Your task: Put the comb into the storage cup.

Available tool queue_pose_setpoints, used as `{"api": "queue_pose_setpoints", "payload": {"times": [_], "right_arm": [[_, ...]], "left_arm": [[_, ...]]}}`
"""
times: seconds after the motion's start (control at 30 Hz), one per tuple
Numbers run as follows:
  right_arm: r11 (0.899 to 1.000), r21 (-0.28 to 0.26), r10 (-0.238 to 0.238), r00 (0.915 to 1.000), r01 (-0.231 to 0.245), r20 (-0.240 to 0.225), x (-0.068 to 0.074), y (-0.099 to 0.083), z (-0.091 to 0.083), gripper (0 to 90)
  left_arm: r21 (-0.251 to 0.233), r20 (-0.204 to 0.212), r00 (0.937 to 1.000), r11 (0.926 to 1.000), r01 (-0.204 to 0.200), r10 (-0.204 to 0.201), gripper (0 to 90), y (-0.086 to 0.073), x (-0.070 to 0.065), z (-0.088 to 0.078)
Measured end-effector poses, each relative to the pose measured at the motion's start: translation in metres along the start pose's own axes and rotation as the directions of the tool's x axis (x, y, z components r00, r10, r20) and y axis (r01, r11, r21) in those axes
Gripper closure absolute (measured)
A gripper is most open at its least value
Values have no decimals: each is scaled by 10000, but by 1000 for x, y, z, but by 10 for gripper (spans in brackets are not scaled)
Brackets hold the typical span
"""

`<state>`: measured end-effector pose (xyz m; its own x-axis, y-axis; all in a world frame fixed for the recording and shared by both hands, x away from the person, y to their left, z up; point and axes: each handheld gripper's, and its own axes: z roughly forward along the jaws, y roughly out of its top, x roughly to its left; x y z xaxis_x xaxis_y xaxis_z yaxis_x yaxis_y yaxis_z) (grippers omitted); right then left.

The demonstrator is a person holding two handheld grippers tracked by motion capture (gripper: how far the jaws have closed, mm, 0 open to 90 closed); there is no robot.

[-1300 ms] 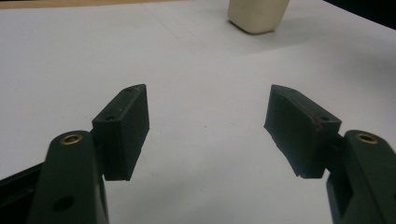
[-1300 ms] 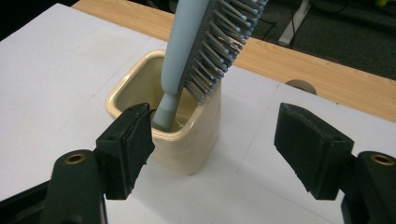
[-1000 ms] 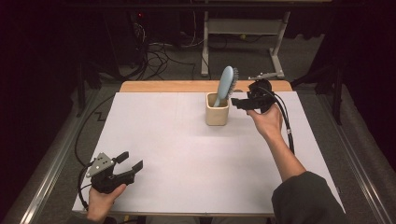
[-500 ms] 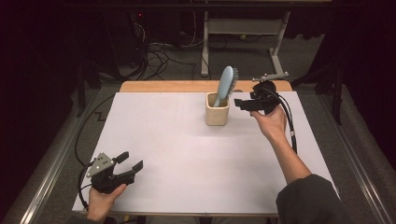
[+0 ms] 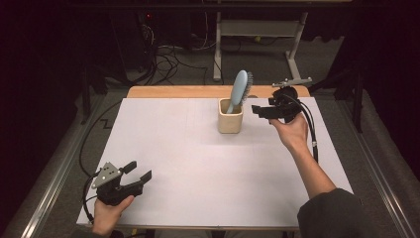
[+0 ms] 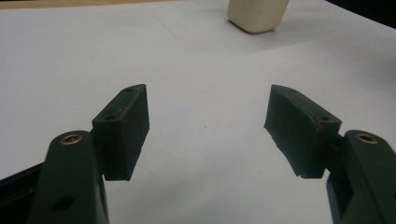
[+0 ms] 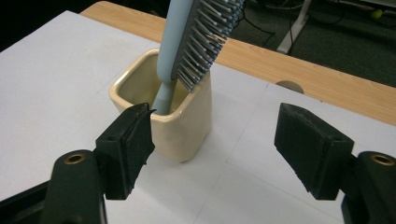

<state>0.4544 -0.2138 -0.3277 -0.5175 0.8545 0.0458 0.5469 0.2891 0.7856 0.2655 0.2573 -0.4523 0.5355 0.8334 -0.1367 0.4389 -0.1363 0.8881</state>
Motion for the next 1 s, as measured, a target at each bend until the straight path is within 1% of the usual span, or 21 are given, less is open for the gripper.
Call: {"api": "queue_pose_setpoints", "payload": {"times": [0.33, 0.77, 1.0], "right_arm": [[9999, -101, 2, 10000, -2, 7, -4, -5, -7, 286], [9998, -164, 142, 9999, -142, 37, -12, -13, -16, 283], [9996, -232, 132, 9999, -132, 21, -13, -15, -21, 282]], "left_arm": [[10, 6, 10000, 10000, -12, 12, 316, 0, 0, 0], [22, 5, 10000, 10000, -14, 14, 316, 0, 0, 0], [24, 6, 10000, 10000, -2, 2, 316, 0, 0, 1]]}}
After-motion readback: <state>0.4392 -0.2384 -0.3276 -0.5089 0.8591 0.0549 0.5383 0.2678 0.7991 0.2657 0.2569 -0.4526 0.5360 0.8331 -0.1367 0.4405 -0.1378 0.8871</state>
